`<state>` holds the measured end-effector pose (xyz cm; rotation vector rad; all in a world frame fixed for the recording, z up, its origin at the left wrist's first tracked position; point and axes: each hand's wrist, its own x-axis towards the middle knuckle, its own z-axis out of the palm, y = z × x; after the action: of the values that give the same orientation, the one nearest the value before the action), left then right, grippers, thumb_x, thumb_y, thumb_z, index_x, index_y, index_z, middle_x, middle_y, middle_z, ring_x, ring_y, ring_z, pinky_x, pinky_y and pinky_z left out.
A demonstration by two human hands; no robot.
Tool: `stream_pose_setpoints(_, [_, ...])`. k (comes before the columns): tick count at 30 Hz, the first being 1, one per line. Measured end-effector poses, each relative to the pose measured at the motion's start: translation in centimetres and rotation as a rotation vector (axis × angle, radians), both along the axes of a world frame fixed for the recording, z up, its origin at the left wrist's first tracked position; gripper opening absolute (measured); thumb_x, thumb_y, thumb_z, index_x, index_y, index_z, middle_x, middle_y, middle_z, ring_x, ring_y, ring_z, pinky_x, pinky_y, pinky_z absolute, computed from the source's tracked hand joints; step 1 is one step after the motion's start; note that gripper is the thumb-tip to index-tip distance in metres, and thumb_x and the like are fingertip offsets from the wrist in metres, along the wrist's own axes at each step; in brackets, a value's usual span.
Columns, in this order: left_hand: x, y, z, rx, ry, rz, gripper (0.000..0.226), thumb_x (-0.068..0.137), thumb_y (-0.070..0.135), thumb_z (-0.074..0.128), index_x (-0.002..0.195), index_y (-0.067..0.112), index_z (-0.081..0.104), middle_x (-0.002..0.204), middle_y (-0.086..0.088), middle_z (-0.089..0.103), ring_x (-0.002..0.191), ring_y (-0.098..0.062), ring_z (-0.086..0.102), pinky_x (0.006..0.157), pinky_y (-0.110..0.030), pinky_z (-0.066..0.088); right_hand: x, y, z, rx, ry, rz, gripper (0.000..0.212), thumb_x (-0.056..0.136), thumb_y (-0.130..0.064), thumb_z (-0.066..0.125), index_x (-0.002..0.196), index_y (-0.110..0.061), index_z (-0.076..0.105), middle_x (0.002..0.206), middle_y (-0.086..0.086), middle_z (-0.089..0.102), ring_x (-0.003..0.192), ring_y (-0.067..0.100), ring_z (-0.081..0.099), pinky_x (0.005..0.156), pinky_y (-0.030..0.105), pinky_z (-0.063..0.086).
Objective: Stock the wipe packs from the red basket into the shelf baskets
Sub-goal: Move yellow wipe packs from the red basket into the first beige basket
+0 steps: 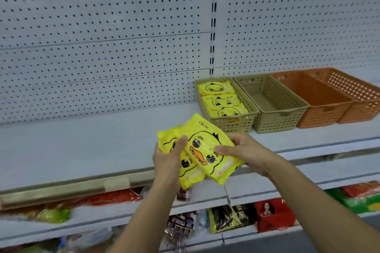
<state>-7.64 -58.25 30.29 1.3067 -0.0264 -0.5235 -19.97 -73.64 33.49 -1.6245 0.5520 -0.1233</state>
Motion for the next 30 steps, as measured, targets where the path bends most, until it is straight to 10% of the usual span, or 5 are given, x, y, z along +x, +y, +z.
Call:
stream_pose_setpoints(6, [4.9, -6.4, 1.6, 0.014, -0.003, 0.004, 0.038, 0.074, 0.032, 0.082, 0.107, 0.019, 0.066, 0.098, -0.009, 0.075, 0.088, -0.029, 0.072, 0.077, -0.052, 0.059, 4.8, -9.1, 2.2, -0.062, -0.085, -0.120, 0.031, 0.075, -0.016, 0.077, 0.105, -0.012, 0.068, 0.099, 0.003, 0.074, 0.092, 0.023, 0.070, 0.086, 0.040, 0.052])
stream_pose_setpoints(10, [7.0, -8.4, 1.4, 0.037, 0.033, 0.034, 0.028, 0.084, 0.027, 0.074, 0.107, 0.012, 0.068, 0.100, -0.013, 0.073, 0.092, -0.032, 0.071, 0.082, -0.049, 0.058, 7.5, -15.5, 4.1, -0.218, -0.100, -0.210, 0.016, 0.077, -0.015, 0.076, 0.091, -0.016, 0.069, 0.079, 0.000, 0.074, 0.071, 0.016, 0.068, 0.064, 0.029, 0.049])
stream_pose_setpoints(18, [9.6, -12.1, 1.6, 0.031, 0.161, 0.155, 0.034, 0.090, 0.040, 0.064, 0.104, 0.009, 0.067, 0.096, -0.014, 0.074, 0.088, -0.033, 0.072, 0.082, -0.054, 0.057, 15.7, -24.6, 4.8, -0.684, 0.426, 0.216, 0.071, 0.076, -0.043, 0.076, 0.137, -0.018, 0.048, 0.145, 0.004, 0.046, 0.130, 0.023, 0.045, 0.108, 0.035, 0.033])
stream_pose_setpoints(25, [10.6, -14.9, 2.2, -0.011, 0.180, 0.194, 0.033, 0.097, 0.039, 0.053, 0.109, 0.011, 0.066, 0.102, -0.015, 0.073, 0.093, -0.034, 0.070, 0.086, -0.056, 0.054, 19.9, -25.5, 1.9, -1.126, 0.407, 0.273, 0.058, 0.086, -0.034, 0.065, 0.139, -0.025, 0.044, 0.146, 0.003, 0.042, 0.131, 0.022, 0.041, 0.104, 0.036, 0.035])
stream_pose_setpoints(30, [10.9, -15.4, 2.4, -0.087, 0.207, 0.219, 0.028, 0.098, 0.037, 0.052, 0.112, 0.017, 0.065, 0.107, -0.012, 0.073, 0.098, -0.033, 0.069, 0.089, -0.056, 0.053, 17.7, -22.3, -2.6, -1.095, 0.279, 0.470, 0.057, 0.099, -0.053, 0.024, 0.151, -0.039, 0.008, 0.160, -0.007, -0.006, 0.147, 0.018, -0.008, 0.118, 0.049, 0.000])
